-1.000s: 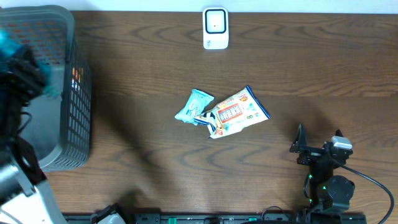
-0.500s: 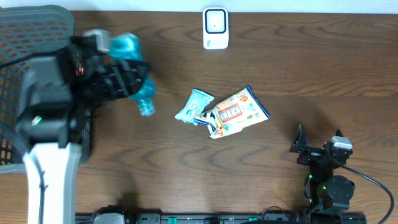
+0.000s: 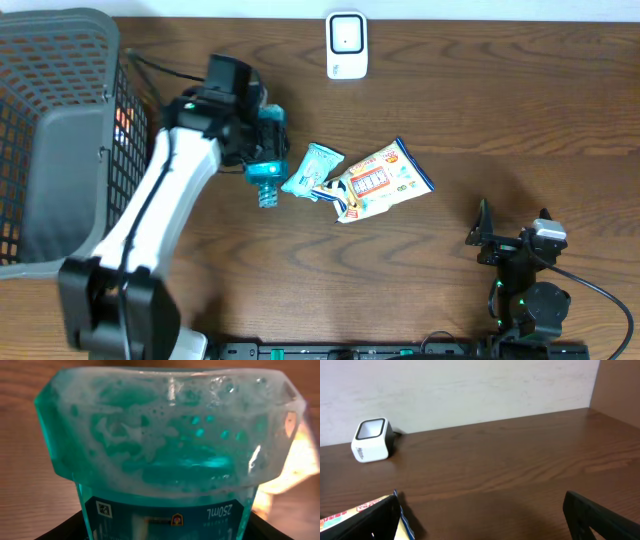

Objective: Scan the item barcode
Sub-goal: 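Carry the Listerine bottle to the table centre and set it down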

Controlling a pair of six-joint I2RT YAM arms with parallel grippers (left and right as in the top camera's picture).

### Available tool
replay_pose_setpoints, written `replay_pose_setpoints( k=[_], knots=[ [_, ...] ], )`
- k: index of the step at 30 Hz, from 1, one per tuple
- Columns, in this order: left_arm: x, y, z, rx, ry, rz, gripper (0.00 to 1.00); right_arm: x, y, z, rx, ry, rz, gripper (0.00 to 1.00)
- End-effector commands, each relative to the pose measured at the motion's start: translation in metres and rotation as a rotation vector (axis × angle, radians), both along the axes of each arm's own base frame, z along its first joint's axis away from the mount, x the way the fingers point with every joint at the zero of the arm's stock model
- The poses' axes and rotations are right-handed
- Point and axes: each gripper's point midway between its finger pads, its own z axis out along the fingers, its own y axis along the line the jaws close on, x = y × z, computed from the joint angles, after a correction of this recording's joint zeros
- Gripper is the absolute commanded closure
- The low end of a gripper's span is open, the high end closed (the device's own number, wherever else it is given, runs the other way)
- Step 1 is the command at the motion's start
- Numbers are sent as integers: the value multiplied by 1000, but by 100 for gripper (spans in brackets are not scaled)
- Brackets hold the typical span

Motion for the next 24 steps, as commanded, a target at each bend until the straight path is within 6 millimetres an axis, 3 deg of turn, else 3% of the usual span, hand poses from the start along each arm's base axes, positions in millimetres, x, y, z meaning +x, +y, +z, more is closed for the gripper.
replay_pose_setpoints(
  k=[1,12,18,24],
  knots=[
    [7,12,-22,107,24,29,56,0,-2,-1,-13,4,-8,1],
    [12,13,-100,194,170,12,56,0,-2,-1,-13,4,-8,1],
    [6,-8,-106,201,171,-45,56,0,-2,-1,-12,4,-8,1],
    [4,-14,-106,238,158,-68,39,0,-2,-1,-13,4,-8,1]
  ],
)
